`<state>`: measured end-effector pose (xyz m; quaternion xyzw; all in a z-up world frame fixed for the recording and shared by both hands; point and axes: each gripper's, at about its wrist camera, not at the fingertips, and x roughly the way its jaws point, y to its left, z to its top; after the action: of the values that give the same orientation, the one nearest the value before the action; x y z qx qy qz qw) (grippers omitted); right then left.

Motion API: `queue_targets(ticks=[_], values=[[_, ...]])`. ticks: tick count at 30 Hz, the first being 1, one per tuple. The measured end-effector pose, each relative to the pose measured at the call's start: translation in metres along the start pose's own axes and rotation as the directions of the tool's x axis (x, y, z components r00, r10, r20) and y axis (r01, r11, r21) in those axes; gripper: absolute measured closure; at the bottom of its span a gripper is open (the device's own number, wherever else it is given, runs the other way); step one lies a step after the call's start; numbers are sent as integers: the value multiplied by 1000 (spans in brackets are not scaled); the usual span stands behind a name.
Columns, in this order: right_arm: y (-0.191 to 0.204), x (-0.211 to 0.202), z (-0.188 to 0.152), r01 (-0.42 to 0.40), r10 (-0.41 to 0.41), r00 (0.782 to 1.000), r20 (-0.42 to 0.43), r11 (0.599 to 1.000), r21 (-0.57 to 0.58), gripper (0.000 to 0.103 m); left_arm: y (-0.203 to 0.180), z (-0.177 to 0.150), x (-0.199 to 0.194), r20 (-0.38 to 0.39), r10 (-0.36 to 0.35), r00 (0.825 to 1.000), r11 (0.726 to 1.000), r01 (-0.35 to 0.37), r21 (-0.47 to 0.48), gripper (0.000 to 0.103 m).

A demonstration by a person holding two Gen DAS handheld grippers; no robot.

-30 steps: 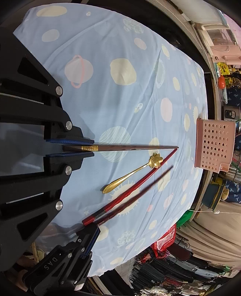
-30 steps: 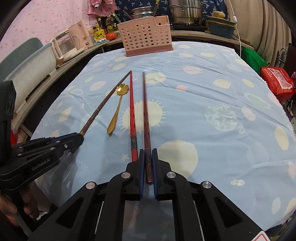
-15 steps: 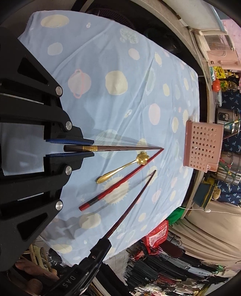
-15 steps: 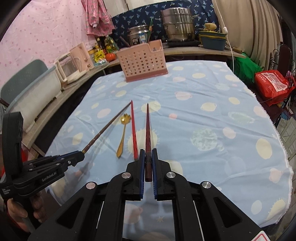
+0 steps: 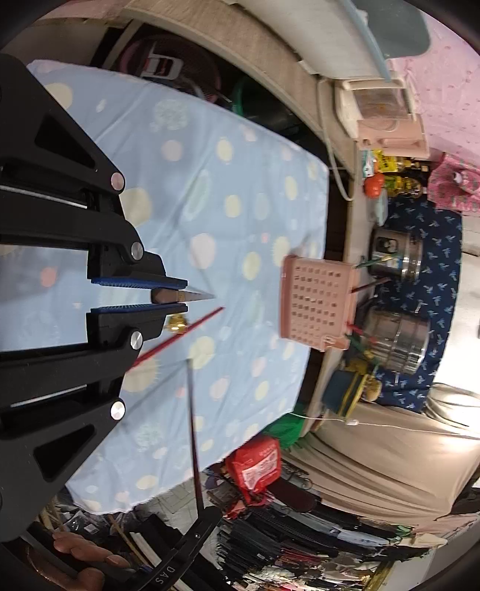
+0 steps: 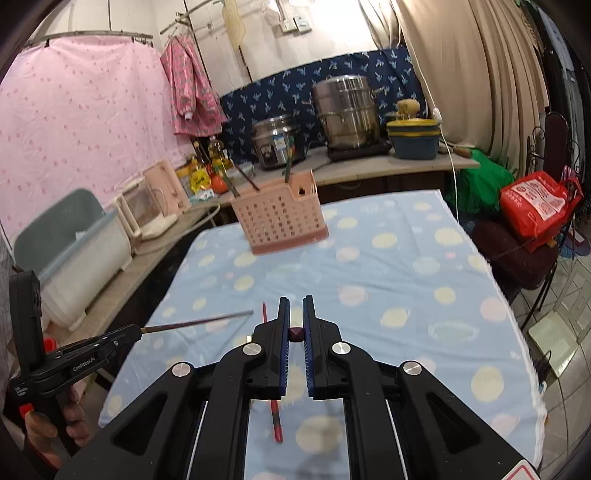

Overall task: Organize utensils
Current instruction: 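Carry both chopsticks to the pink caddy and open both tools to drop them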

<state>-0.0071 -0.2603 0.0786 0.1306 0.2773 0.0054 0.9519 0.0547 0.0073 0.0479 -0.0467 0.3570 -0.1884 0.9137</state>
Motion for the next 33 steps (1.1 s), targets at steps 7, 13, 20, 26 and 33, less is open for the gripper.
queue_targets(ticks=[7,13,20,26,33], values=[[-2,5,46,-21,21,998,57,1000,-5,96,-2,54,-10,91,-5,996,1000,4,13,96],[-1,15,82,-25,27,996,87,1000,-18,96,-6,97,-13,152,-14,988,999,8,37,96],[-5,37,142,-35,36,989,142,999,-9,96,-9,156,-11,234,-9,972,999,-3,51,96],[-6,68,203,-37,33,981,193,999,15,96,-14,216,-1,313,-13,950,998,-4,55,96],[-4,114,262,-15,6,965,262,999,32,96,-15,275,28,375,-4,927,998,-17,55,96]])
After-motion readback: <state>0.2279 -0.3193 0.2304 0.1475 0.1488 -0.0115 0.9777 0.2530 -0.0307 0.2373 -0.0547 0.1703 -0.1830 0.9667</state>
